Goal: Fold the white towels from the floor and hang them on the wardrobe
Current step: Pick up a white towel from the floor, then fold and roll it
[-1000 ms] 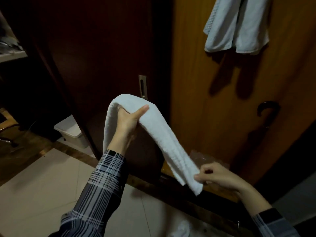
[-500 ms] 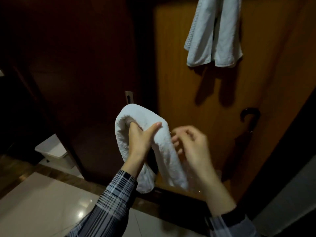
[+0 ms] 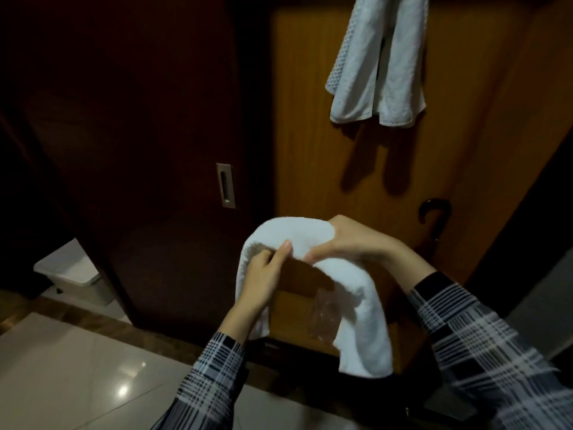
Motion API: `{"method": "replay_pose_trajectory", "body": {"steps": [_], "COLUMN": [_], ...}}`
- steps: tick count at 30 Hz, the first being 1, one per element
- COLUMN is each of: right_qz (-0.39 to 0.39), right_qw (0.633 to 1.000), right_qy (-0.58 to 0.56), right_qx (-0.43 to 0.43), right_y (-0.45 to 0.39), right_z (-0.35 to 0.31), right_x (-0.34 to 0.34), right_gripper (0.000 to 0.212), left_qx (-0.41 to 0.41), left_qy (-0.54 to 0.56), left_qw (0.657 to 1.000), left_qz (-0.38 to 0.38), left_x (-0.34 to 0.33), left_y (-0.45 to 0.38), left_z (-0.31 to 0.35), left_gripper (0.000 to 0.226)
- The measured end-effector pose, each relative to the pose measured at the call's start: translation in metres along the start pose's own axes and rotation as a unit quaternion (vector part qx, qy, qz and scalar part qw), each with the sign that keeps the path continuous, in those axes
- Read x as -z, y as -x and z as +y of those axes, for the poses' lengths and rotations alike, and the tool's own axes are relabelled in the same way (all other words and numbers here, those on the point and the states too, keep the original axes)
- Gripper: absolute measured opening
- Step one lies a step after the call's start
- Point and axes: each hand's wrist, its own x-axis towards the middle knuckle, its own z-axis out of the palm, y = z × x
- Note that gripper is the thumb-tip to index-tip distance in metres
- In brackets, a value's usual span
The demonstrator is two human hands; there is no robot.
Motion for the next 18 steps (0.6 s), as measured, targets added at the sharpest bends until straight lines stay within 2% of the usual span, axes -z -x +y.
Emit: {"method": "replay_pose_trajectory", "body": {"steps": [2,4,5,7,8,9,10,12,13,16,18], "right_qz": [0.002,-0.018,-0.033,-0.06,-0.065,-0.065,-0.063,-0.047,-0.032,0.022,0.062], "right_qw": [0.987,0.953,0.936,0.91,0.9,0.892,0.886,0.879,0.876,0.861,0.855], "right_qy": [0.157,0.297,0.343,0.404,0.423,0.436,0.445,0.457,0.461,0.486,0.497], "right_qx": [0.036,0.058,0.065,0.078,0.089,0.1,0.111,0.129,0.139,0.147,0.132], "right_y": [-0.003,-0.003,-0.001,0.004,0.008,0.011,0.014,0.019,0.022,0.028,0.029], "right_z": [-0.008,-0.017,-0.021,-0.028,-0.031,-0.032,-0.033,-0.032,-0.03,-0.021,-0.013], "right_x": [0.01,0.017,0.021,0.031,0.037,0.043,0.049,0.062,0.07,0.097,0.116], "right_gripper": [0.035,0.032,0.031,0.029,0.027,0.025,0.025,0.024,0.022,0.022,0.027], "left_qx": [-0.01,-0.019,-0.041,-0.121,-0.15,-0.161,-0.152,-0.099,-0.072,-0.024,-0.021], "left_qy": [-0.061,-0.058,-0.033,-0.01,-0.013,-0.023,-0.045,-0.119,-0.146,-0.162,-0.171], "left_qw": [0.995,0.986,0.989,0.992,0.988,0.983,0.973,0.929,0.907,0.866,0.866], "left_qz": [-0.084,-0.155,-0.141,-0.043,-0.037,-0.085,-0.17,-0.337,-0.388,-0.472,-0.469], "left_x": [0.015,0.025,0.027,0.031,0.032,0.029,0.024,0.005,-0.007,-0.042,-0.06], "left_y": [0.004,0.008,0.005,-0.013,-0.025,-0.038,-0.05,-0.068,-0.073,-0.09,-0.105], "left_z": [-0.008,-0.013,-0.016,-0.016,-0.013,-0.009,-0.002,0.012,0.021,0.036,0.041], "left_gripper": [0.055,0.051,0.046,0.041,0.038,0.041,0.053,0.071,0.069,0.042,0.032]}}
